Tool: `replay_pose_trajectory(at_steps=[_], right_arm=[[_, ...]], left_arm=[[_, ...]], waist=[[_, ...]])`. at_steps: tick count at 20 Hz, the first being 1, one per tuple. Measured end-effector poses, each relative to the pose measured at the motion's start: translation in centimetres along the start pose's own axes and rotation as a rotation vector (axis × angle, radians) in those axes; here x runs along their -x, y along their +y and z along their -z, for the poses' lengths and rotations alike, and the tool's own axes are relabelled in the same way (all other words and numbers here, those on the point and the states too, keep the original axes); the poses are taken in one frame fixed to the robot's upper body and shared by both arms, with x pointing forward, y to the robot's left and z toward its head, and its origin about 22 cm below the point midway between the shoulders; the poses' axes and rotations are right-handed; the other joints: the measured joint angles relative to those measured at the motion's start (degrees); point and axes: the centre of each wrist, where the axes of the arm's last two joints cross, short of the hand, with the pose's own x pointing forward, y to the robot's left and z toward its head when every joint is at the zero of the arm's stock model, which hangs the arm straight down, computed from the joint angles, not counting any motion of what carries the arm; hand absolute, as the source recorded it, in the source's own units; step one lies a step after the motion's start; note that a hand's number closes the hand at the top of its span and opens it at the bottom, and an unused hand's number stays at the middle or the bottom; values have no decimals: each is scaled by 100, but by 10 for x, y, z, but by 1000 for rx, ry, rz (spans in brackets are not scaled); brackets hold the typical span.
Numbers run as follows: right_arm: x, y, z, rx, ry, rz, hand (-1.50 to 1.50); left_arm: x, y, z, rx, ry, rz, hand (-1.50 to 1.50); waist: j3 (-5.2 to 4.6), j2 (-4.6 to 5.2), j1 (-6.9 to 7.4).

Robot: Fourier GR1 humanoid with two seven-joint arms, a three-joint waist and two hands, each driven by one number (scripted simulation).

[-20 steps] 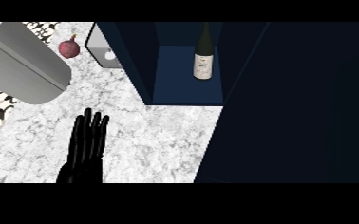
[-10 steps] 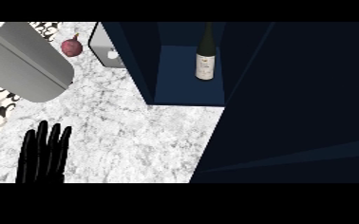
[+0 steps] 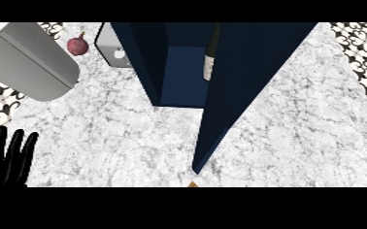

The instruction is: Pick up the wine, place it into the cabinet and close the cabinet

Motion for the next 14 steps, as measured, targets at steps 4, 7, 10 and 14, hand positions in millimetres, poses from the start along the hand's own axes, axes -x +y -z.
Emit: replay_pose_trajectory(at_steps=[4,7,10,14], right_arm=[[-6,1,12,-2,-22,-9,150],[-8,3,38,-3,-29,-2,150],[-11,4,73,1,-19,0,150],[-21,1,119,0,-4,-25,150]], left_arm=[[-5,18,0,19,-3,-8,-150],[-10,25,2,35,-12,-12,-150],[-13,33,2,48,-19,-19,-150],[-17,44,9,56,-31,-26,-150]], waist=[[-3,7,52],[-1,28,119],[1,44,176],[6,73,202]])
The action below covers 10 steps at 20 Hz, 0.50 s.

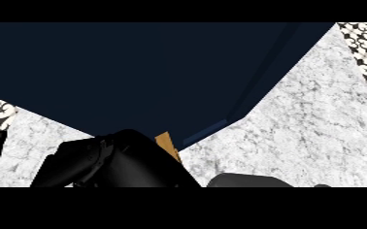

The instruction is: Pick up the wine, place it into the cabinet and close the cabinet

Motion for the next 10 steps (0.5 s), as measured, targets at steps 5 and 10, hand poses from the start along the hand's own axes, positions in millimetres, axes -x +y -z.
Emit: replay_pose_trajectory(at_steps=[5,10], right_arm=[[-15,-12,54,31,11,-21,150],[-21,-28,91,-46,76,25,150]], left_arm=[[-13,14,8,12,-4,-2,-150],[-21,24,13,17,-10,0,-150]], waist=[[6,20,64],[11,53,95]])
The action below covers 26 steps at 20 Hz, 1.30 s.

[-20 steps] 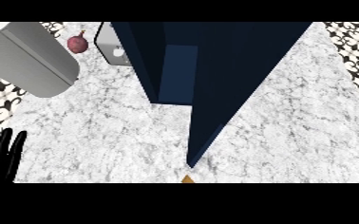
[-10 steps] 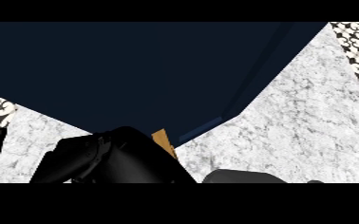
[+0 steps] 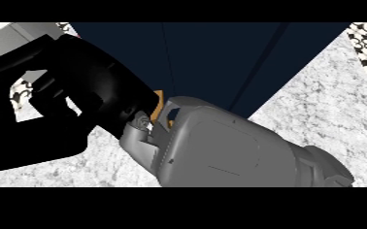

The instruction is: Pick up the wine, place it into the cabinet and close the cabinet

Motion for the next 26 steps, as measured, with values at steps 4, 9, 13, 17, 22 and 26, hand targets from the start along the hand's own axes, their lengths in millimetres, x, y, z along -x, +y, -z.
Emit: replay_pose_trajectory(at_steps=[4,9,13,17,22,26], right_arm=[[6,-12,17,-175,126,54,150],[20,-46,43,-194,168,145,150],[33,-68,55,-110,115,121,150],[42,-76,59,-99,82,99,150],[52,-82,58,-110,40,113,150],[57,-85,58,-125,9,123,150]], left_arm=[[-6,2,6,10,-10,-1,-150],[-15,10,12,-2,-17,8,-150],[-23,17,12,-17,-18,17,-150],[-28,22,13,-30,-21,26,-150],[-28,20,13,-13,-11,17,-150],[-29,13,16,19,-7,-20,-150]], waist=[[2,39,35],[3,19,-63],[-6,-23,-145],[-56,-108,-162],[-112,-190,-149],[-148,-220,-147]])
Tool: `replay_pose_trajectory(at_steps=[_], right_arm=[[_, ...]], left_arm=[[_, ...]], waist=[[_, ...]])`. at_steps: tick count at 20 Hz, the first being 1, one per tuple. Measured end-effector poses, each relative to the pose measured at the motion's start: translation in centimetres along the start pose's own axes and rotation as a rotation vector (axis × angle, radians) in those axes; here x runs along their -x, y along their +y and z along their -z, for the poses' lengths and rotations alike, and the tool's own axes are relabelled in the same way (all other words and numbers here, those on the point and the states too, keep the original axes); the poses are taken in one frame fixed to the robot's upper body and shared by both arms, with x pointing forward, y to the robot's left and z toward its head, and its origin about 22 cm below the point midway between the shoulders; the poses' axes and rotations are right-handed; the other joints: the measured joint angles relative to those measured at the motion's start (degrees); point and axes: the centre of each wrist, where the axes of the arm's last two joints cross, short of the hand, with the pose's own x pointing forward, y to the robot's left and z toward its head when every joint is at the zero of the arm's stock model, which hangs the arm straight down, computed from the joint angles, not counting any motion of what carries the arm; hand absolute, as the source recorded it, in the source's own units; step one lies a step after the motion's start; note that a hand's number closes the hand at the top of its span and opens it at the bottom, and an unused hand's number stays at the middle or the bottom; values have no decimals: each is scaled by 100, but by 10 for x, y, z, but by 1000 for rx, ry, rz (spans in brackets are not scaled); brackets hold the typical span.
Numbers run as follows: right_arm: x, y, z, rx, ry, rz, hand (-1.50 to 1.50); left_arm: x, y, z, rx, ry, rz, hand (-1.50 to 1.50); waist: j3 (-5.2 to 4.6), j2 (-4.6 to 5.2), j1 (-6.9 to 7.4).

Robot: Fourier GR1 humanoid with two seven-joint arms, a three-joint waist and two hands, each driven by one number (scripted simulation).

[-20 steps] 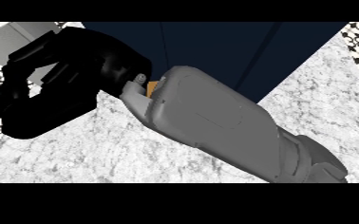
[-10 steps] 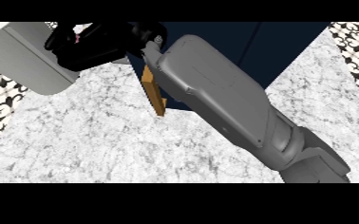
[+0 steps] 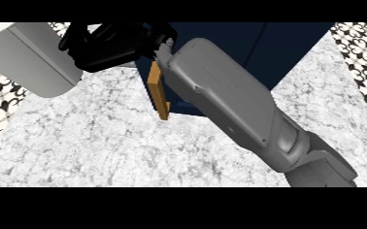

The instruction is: Pick up the wine, place it into the cabinet and close the cabinet

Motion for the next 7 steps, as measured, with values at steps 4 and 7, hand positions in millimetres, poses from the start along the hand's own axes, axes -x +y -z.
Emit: replay_pose_trajectory(at_steps=[4,7], right_arm=[[2,-1,0,-24,-40,4,150],[3,-1,0,-42,-62,10,150]], left_arm=[[1,-8,2,14,2,-28,-150],[3,-13,3,24,11,-46,-150]], waist=[[-54,10,-46],[-72,22,-75]])
